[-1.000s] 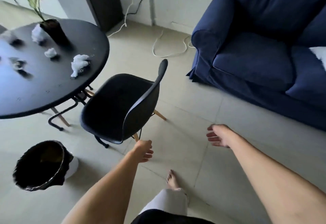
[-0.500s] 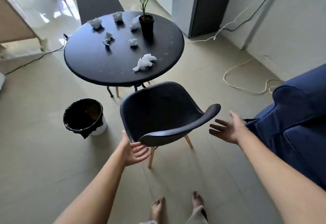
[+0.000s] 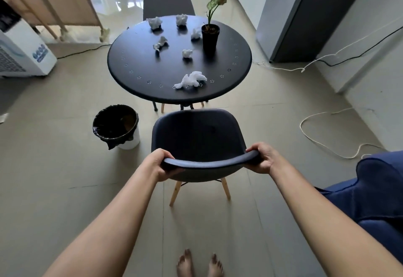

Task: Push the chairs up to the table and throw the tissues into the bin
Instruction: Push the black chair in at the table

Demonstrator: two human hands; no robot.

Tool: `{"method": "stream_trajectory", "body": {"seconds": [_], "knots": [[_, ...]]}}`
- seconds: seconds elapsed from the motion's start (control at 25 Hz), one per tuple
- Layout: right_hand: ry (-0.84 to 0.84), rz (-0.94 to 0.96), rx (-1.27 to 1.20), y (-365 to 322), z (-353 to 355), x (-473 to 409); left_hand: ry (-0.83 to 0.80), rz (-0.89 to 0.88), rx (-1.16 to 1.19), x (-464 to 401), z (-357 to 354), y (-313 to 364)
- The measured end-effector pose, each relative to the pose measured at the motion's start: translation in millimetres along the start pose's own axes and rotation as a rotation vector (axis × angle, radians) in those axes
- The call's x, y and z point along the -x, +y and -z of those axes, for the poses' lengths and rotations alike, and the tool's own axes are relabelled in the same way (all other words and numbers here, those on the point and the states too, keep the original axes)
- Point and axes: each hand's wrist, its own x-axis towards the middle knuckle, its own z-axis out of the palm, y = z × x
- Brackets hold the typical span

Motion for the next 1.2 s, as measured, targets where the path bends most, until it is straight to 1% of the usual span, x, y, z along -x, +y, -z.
{"method": "stream_trajectory", "body": {"seconds": [0.16,0.28,0.6,0.84,1.04,1.2], "knots": [[-0.029,0.057,-0.017,-12,-8,-13,0.027,-0.102,0.032,-9,-7,11],[-0.046,0.077,-0.029,-23,-16,-22,0.031,-0.135,0.056,-14,-9,20],[0.003,0.107,-0.039,-49,-31,-42,0.055,-0.133,0.062,-32,-15,51],[-0.003,0.093,-0.051,-59,-36,-50,0.035,-0.104,0.077,-33,-19,63],[0.030,0.099,-0.067,-63,-39,-49,0.092,-0.073,0.130,-29,-23,67],[0.041,0.131,-0.139,-58,-40,-44,0.125,-0.084,0.189,-21,-27,64]]}}
